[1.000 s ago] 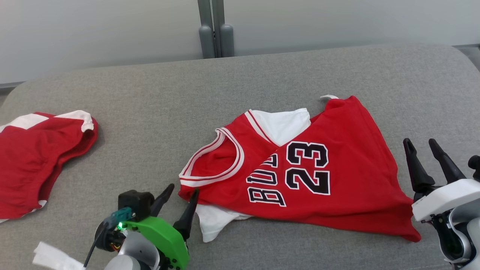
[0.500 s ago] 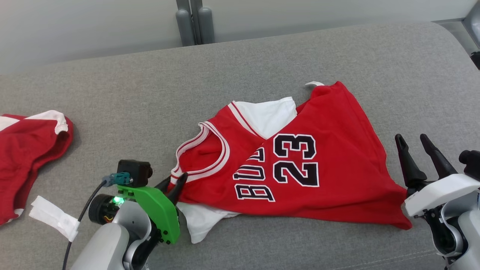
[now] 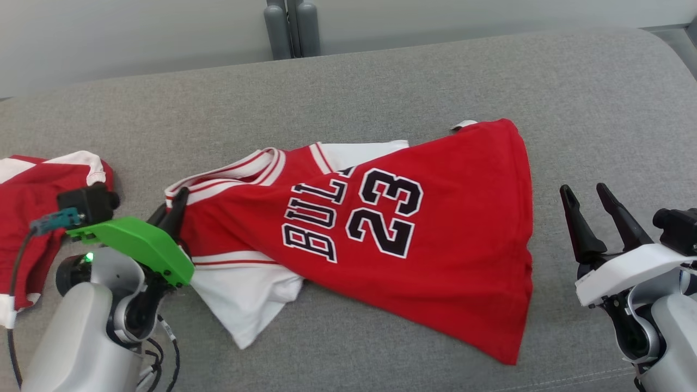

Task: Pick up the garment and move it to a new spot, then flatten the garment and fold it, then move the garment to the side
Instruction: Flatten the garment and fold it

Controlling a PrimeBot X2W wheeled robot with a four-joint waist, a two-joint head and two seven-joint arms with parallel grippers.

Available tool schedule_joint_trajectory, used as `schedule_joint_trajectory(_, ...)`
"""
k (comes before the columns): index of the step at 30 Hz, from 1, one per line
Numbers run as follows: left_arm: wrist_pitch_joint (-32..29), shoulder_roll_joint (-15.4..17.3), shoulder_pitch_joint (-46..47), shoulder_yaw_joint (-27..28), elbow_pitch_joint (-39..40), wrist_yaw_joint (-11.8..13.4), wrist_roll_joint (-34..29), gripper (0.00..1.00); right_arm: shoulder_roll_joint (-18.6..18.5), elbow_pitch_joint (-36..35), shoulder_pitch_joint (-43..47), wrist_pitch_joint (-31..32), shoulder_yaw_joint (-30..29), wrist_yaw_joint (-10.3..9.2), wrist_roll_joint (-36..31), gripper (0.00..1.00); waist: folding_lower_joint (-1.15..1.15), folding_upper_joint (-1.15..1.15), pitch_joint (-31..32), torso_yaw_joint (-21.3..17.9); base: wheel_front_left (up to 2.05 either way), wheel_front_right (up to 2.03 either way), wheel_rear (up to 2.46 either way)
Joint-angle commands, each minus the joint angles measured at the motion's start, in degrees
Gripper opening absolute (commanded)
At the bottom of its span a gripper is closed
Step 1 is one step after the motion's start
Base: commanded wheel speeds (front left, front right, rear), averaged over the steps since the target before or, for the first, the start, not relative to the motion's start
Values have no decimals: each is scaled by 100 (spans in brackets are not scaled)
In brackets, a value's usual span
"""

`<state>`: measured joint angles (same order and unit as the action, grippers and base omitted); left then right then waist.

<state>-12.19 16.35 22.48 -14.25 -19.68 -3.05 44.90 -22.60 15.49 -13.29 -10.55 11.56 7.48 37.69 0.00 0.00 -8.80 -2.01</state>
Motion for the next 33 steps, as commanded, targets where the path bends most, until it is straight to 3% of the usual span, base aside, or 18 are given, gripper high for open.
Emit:
schedule_joint_trajectory(1, 22, 66, 112, 100, -93, 65, 69, 0, 3, 35, -66, -48, 17, 3, -1, 100, 0, 0, -48, 21, 0, 0, 0)
schedule_joint_trajectory(11, 124, 290, 516, 522, -1222, -14, 373, 2, 18, 204, -269, -215, 170, 3, 80, 100, 0, 0, -261, 19, 0, 0, 0)
schedule_joint_trajectory(12, 167, 305, 568, 517, -1347, -67, 369, 41, 19, 232, -282, -228, 192, 3, 92, 100, 0, 0, -268, 13, 0, 0, 0)
schedule_joint_trajectory(13, 201, 302, 599, 507, -1433, -103, 372, 100, 18, 257, -291, -234, 212, 3, 96, 100, 0, 0, -265, 10, 0, 0, 0)
schedule_joint_trajectory(22, 1197, 463, 437, 229, -1254, -300, -168, 100, 0, 453, -164, -326, 302, 3, 209, 100, 0, 0, 18, 100, 0, 0, 0)
schedule_joint_trajectory(26, 1799, 470, 102, 193, -731, -167, -475, 100, -10, 470, -69, -361, 281, 3, 232, 100, 0, 0, 151, 160, 0, 0, 0)
schedule_joint_trajectory(33, 2579, 521, -735, 176, 330, 299, -1062, 100, 92, 436, 124, -420, 157, 3, 264, 100, 0, 0, 356, 254, 0, 0, 0)
